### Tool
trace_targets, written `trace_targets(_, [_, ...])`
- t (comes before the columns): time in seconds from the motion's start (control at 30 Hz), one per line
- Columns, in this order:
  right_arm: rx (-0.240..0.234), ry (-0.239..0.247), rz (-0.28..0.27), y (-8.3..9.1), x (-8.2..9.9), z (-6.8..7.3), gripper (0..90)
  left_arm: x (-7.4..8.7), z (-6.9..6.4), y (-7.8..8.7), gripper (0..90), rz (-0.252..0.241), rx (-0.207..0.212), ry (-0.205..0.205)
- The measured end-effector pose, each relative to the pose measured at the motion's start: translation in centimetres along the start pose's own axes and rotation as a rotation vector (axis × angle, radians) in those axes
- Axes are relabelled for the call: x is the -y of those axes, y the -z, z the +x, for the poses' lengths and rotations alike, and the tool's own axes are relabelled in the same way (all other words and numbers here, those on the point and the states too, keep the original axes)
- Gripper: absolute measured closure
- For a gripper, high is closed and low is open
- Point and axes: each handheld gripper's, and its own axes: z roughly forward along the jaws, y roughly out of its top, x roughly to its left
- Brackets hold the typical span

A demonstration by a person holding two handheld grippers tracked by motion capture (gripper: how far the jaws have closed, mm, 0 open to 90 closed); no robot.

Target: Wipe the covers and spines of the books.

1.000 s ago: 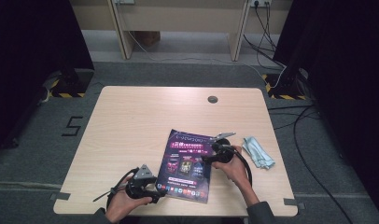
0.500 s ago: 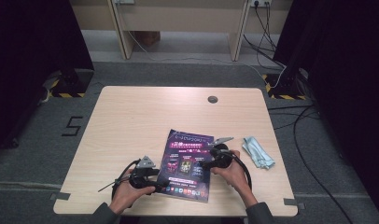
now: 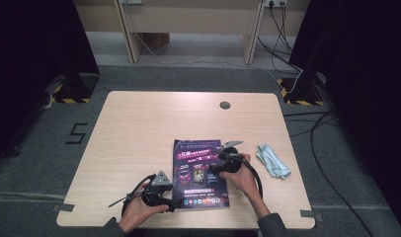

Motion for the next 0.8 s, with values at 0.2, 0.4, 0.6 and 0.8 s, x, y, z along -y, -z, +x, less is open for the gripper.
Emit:
trace_targets(0.2, [0.009,0.0,-0.003,0.1,0.0,0.2,30.3,0.2,0.0,0.0,33.1,-0.004,-0.016,-0.004])
trace_targets(0.4, [0.02,0.001,-0.021,0.7,0.1,0.4,30.3,0.2,-0.1,0.0,34.2,-0.011,-0.031,-0.013])
trace_targets(0.6, [0.054,-0.014,-0.059,2.8,0.7,-0.4,30.3,0.2,0.2,-0.1,36.6,-0.018,-0.03,-0.011])
trace_targets(0.8, [0.071,-0.033,-0.081,5.7,2.0,-2.4,35.8,0.1,0.2,-0.1,36.7,-0.014,-0.025,-0.015])
